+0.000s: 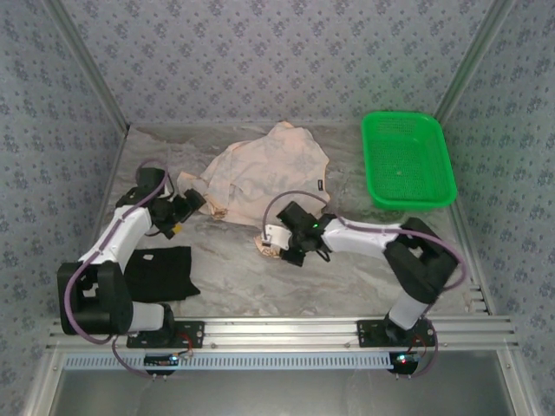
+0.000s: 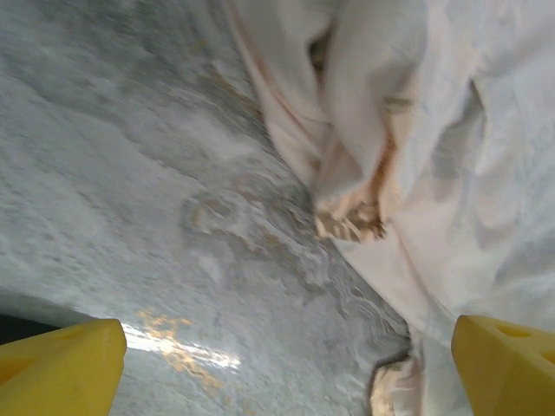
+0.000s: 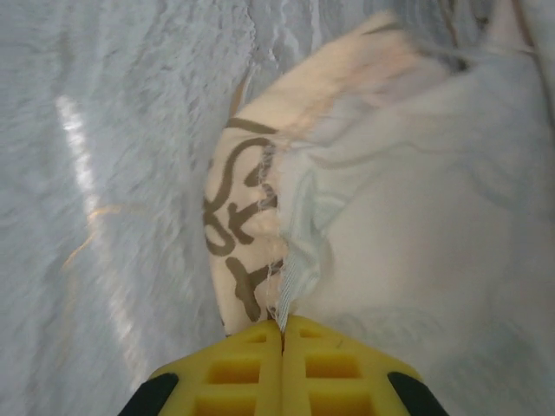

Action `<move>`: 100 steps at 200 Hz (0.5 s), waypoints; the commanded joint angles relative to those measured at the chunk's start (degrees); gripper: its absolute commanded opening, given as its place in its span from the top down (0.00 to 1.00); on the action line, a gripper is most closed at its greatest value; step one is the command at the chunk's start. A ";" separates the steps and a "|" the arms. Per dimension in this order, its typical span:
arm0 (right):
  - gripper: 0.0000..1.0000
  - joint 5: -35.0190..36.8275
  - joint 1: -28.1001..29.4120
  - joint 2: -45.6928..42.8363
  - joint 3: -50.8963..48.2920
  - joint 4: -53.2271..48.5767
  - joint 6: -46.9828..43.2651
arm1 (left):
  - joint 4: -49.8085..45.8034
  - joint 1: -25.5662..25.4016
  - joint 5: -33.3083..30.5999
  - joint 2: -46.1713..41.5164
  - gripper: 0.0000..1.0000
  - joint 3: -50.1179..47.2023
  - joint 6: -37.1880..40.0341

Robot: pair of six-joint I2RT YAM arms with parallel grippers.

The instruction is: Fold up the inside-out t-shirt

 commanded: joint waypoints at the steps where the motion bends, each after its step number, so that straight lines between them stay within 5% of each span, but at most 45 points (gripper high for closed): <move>1: 1.00 -7.94 -2.81 -13.25 0.34 -8.47 5.54 | 0.06 -4.56 -0.42 -1.88 0.04 2.30 -0.45; 37: 1.00 -19.72 -12.04 -25.91 3.30 -8.19 11.36 | -0.89 -8.80 -3.65 -2.47 0.08 4.30 0.24; 55: 1.00 -21.26 -16.56 -26.47 6.34 -6.32 9.18 | 3.16 -13.23 -4.09 -2.70 0.11 5.57 8.07; 75: 1.00 -21.23 -20.42 -24.77 10.94 -7.66 8.54 | 10.28 -24.00 -10.14 -5.06 0.09 5.03 24.59; 100: 1.00 -21.46 -24.04 -23.11 14.01 -11.37 9.55 | 25.13 -36.64 -9.59 -8.68 0.06 -4.29 60.70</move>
